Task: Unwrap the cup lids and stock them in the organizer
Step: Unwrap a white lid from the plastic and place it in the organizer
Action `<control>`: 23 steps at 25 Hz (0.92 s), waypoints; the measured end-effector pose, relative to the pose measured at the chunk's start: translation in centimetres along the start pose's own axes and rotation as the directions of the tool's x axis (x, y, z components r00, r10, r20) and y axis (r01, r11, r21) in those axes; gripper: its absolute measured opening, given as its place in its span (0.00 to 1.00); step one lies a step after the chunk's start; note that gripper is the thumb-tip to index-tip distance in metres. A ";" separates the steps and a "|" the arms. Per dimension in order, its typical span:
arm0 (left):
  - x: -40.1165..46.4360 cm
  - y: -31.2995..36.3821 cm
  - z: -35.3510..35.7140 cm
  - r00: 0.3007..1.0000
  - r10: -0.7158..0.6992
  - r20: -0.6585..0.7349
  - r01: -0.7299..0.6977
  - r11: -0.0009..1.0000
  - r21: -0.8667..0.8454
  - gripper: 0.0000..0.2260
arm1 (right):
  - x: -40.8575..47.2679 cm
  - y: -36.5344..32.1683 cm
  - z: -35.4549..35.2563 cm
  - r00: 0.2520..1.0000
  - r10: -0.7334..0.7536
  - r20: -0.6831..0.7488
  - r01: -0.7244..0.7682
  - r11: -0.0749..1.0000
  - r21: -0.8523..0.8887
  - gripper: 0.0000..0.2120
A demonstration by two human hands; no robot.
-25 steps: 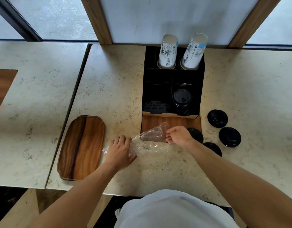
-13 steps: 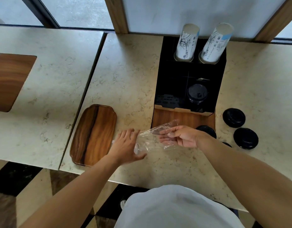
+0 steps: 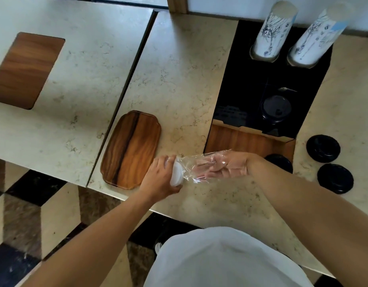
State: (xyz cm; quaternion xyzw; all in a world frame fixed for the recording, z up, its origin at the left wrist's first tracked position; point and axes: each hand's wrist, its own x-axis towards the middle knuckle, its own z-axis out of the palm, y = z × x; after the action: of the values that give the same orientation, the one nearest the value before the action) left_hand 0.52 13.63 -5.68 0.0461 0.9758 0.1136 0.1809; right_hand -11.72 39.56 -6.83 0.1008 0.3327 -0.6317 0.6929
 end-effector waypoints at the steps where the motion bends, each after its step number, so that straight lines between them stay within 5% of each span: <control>1: -0.1 0.1 0.0 1.000 0.003 -0.007 -0.003 1.000 -0.024 0.46 | 0.3 0.0 0.4 1.000 -0.003 -0.019 0.002 1.000 -0.028 0.23; 10: 0.1 1.0 -0.1 1.000 -0.002 0.024 0.005 0.994 -0.110 0.56 | 1.6 0.3 2.0 0.967 -0.104 -0.232 0.008 0.925 -0.381 0.16; 15: -0.2 0.5 0.2 0.999 -0.005 0.045 0.003 0.999 0.053 0.60 | 1.8 0.5 2.2 0.946 -0.069 -0.315 -0.046 0.938 -0.344 0.18; 18: 0.0 0.7 0.3 0.999 -0.030 0.035 0.031 0.999 -0.033 0.58 | 1.5 0.0 1.8 0.912 -0.107 -0.397 -0.057 0.924 -0.379 0.12; 23: -0.1 0.7 -0.1 1.000 -0.009 -0.005 0.008 0.992 -0.126 0.55 | 1.1 -0.2 2.3 0.901 -0.134 -0.413 -0.036 0.925 -0.377 0.15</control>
State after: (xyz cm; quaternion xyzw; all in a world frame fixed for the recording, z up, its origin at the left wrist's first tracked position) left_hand 0.61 14.32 -5.39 0.0299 0.9674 0.1744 0.1812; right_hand -11.16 37.32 -5.63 0.0950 0.5950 -0.5356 0.5917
